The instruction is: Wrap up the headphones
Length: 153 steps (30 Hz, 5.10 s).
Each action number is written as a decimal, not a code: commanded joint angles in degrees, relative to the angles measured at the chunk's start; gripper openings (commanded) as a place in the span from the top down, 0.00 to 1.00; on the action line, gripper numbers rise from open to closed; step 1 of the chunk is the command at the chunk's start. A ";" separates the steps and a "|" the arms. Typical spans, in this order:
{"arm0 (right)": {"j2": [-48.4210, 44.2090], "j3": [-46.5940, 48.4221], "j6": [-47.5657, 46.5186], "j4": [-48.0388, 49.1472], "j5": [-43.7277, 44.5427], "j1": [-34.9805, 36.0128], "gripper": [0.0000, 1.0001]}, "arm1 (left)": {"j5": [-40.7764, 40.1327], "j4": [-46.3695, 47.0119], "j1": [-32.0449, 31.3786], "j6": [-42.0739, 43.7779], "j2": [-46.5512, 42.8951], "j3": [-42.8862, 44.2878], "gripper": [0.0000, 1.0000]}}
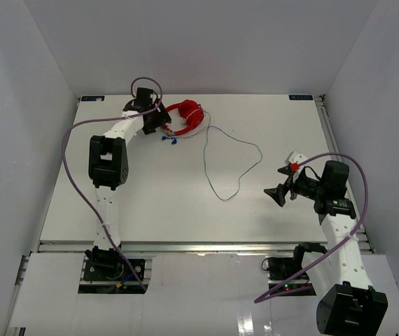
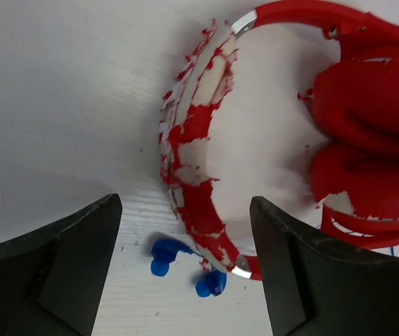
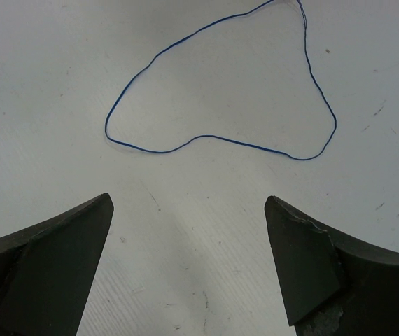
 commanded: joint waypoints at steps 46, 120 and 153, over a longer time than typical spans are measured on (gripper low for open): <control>14.23 15.53 20.69 22.73 6.42 25.56 0.10 | 5.89 9.32 -8.70 4.76 -76.46 -48.22 1.00; 21.92 26.35 -14.78 1.53 55.86 54.62 0.92 | -21.71 5.81 -11.26 -1.93 -56.91 -24.08 1.00; 25.85 41.97 -12.51 -0.12 46.37 47.28 0.92 | 12.66 20.17 -23.51 27.80 -58.38 -50.49 1.00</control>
